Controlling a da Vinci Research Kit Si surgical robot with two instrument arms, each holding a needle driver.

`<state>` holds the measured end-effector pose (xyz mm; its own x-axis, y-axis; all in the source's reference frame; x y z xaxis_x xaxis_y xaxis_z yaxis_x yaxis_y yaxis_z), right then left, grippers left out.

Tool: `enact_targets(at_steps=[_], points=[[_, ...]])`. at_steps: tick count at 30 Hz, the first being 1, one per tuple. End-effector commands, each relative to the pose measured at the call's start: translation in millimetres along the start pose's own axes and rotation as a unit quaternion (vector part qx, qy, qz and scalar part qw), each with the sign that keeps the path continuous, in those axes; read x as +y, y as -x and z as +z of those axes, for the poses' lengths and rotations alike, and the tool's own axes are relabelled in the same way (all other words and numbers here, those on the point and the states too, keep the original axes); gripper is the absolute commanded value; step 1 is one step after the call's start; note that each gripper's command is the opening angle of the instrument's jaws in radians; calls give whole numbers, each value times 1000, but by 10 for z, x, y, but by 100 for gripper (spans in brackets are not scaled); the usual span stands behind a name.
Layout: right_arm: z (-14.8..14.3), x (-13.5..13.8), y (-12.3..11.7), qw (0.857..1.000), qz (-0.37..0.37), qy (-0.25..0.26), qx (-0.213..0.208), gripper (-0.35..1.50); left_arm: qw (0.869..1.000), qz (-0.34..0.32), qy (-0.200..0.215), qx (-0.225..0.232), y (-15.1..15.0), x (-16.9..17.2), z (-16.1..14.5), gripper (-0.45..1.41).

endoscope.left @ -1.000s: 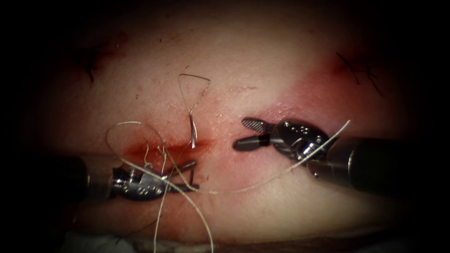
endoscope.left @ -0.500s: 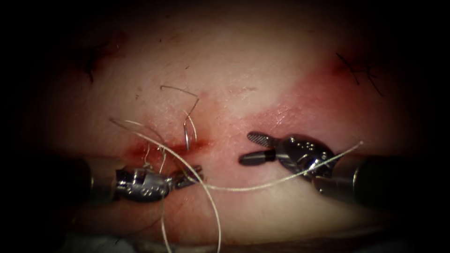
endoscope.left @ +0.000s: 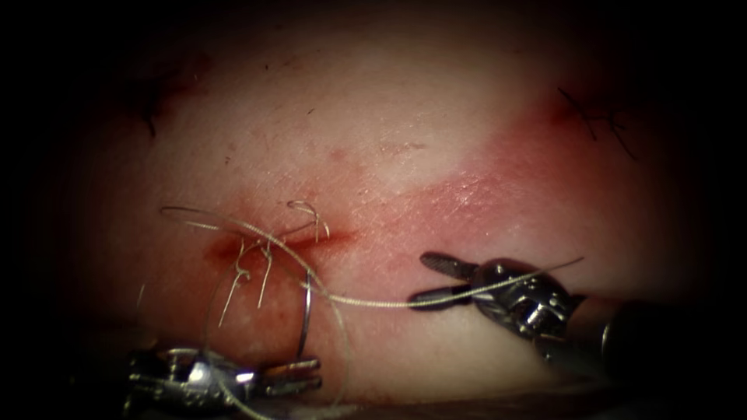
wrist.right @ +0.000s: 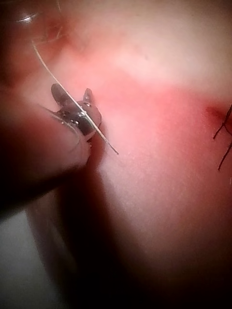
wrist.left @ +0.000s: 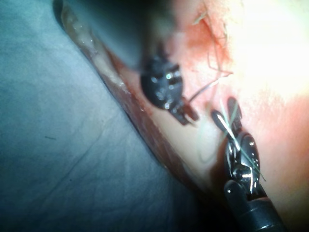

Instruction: Wound Closure

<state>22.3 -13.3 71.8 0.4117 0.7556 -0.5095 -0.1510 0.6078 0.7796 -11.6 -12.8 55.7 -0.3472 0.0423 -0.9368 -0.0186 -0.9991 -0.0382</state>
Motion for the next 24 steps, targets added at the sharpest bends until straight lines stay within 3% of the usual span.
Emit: enact_targets(at_steps=[1, 10, 18, 19, 23, 24], points=[[13, -3, 10, 1000, 1, -6, 0, 140, 1000, 1, -7, 2, 0, 2, 4, -45], [27, -25, 20, 1000, -9, -16, 8, 140, 996, 37, -73, 23, -73, -71, -62, -45], [36, -41, 8, 998, -55, -17, 11, 145, 995, 45, -87, 27, -88, -75, -73, -45], [32, -44, -4, 996, -91, -18, 12, 133, 995, 53, -84, 31, -83, -67, -68, -45], [19, -42, -37, 989, -143, -18, 13, 126, 995, 47, -81, 33, -63, -45, -59, -45], [17, -36, -56, 986, -166, 4, 8, 126, 996, 45, -77, 31, -53, -35, -54, -45]])
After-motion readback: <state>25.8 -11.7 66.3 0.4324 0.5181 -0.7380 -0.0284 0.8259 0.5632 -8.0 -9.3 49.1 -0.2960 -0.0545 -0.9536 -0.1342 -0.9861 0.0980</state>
